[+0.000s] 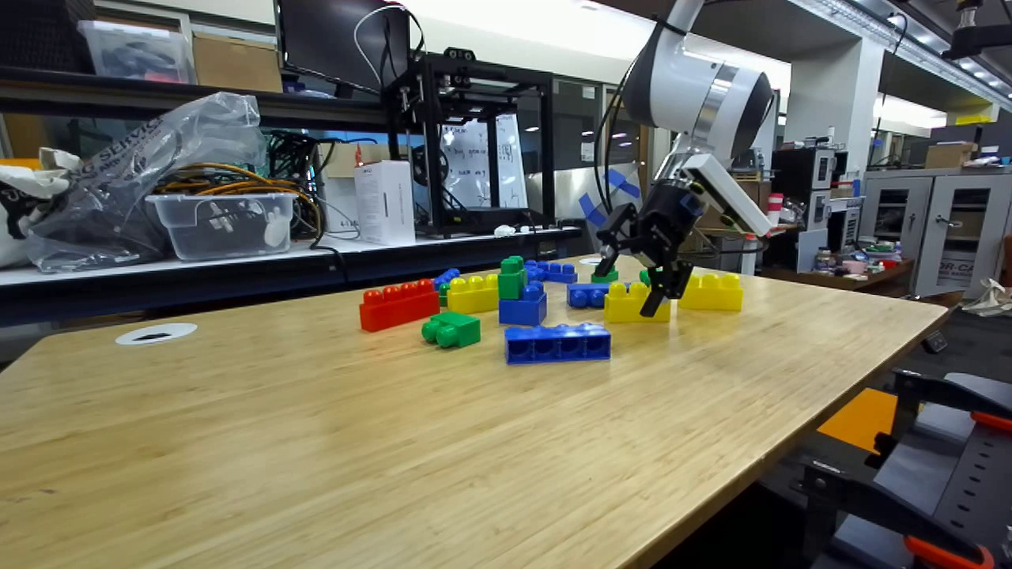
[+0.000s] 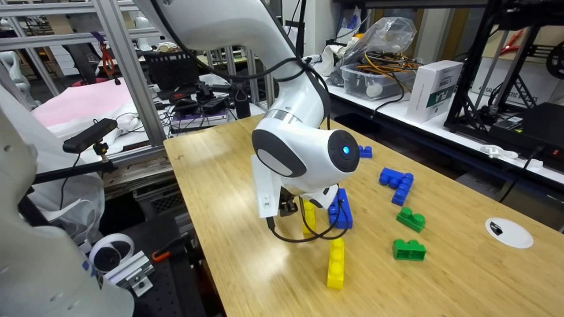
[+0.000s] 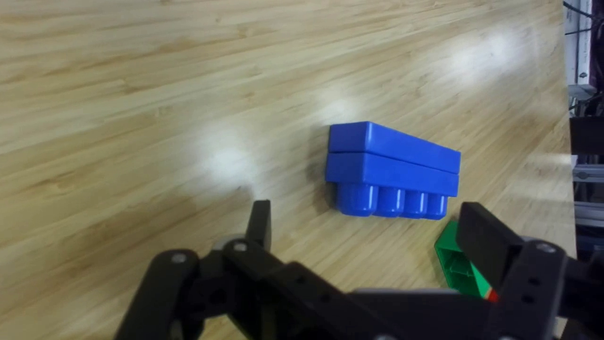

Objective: Remove the blue building block from the center left of the table and put it on the blue and green one

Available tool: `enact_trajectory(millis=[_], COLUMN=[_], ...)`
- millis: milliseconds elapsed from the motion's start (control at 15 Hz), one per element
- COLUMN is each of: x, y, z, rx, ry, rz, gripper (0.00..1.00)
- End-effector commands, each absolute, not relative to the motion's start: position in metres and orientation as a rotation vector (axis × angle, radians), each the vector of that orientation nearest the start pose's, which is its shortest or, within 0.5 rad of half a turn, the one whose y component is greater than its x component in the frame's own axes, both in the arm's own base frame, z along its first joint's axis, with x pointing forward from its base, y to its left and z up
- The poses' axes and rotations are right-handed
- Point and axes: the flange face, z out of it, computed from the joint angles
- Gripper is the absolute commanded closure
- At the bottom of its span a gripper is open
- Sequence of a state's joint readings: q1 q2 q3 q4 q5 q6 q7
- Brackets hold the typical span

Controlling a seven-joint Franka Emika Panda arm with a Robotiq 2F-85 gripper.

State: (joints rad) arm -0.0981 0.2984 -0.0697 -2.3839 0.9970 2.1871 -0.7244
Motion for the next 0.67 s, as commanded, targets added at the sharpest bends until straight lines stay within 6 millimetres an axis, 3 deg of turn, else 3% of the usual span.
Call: enact_trajectory(millis=[0,600], x=[0.459,0.462], y=[-0.039,-0.018], z=[0.17,0.163], rx=[-2.335,-2.296], ry=[0.279,0.294], rz=[0.118,0.032], gripper=[0.0,0.0])
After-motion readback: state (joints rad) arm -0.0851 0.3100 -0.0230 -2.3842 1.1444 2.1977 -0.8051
